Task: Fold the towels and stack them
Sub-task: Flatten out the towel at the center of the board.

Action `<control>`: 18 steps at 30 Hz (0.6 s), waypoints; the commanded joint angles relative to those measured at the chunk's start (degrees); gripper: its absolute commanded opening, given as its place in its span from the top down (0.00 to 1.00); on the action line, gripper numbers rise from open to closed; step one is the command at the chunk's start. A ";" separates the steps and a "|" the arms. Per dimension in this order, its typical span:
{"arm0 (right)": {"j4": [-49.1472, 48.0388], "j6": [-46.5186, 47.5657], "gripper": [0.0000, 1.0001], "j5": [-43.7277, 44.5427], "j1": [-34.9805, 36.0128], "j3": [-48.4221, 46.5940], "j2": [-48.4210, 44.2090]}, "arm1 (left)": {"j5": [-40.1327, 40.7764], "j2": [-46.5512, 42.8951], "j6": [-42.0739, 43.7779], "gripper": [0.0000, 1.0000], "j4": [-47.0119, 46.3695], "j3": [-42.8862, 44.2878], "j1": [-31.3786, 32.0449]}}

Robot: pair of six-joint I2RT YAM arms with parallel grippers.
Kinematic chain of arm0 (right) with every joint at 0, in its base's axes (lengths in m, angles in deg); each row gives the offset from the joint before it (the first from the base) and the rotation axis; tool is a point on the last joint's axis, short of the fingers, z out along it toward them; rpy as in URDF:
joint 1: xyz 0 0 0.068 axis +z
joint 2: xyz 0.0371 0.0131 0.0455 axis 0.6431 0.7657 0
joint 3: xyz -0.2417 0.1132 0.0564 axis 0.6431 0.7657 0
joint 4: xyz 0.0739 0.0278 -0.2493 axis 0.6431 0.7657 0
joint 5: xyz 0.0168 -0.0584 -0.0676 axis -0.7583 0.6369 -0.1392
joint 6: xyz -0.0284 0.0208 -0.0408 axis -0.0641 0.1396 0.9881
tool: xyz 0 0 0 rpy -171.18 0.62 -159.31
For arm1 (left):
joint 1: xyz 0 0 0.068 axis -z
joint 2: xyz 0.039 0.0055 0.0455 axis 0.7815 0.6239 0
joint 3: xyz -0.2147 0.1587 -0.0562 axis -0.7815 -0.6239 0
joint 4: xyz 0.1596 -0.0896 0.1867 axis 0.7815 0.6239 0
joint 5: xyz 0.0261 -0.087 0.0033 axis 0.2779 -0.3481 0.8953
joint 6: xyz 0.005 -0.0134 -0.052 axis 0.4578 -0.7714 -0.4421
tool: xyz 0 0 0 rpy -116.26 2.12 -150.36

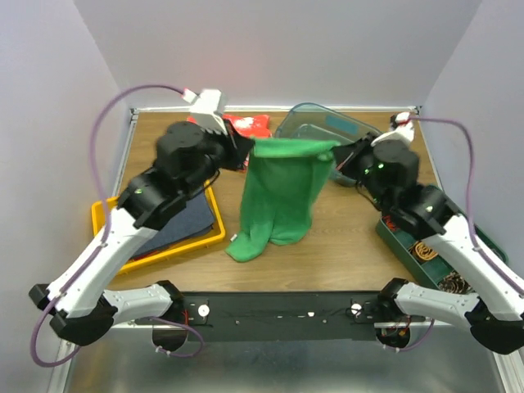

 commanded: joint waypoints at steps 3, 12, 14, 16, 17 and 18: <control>3.87 17.77 0.99 8.99 0.39 -20.96 3.11 | -0.85 -0.42 10.27 1.00 3.18 20.26 -0.22; 3.87 26.75 0.99 -0.85 0.39 -45.58 7.33 | -8.42 2.22 11.33 1.00 5.99 40.04 -0.22; 4.22 27.71 0.99 -3.30 0.39 -48.48 7.86 | -10.44 2.66 10.63 1.00 6.17 43.91 -0.22; 4.66 27.54 0.99 -4.71 0.39 -51.91 8.65 | -11.85 2.66 9.84 1.00 5.73 45.14 -0.22; 4.66 27.45 0.99 -7.24 0.39 -52.27 8.56 | -13.16 2.57 9.31 1.00 5.64 45.06 -0.22; 4.75 27.19 0.99 -8.14 0.39 -52.53 8.39 | -13.52 1.96 8.09 1.00 5.38 44.63 -0.22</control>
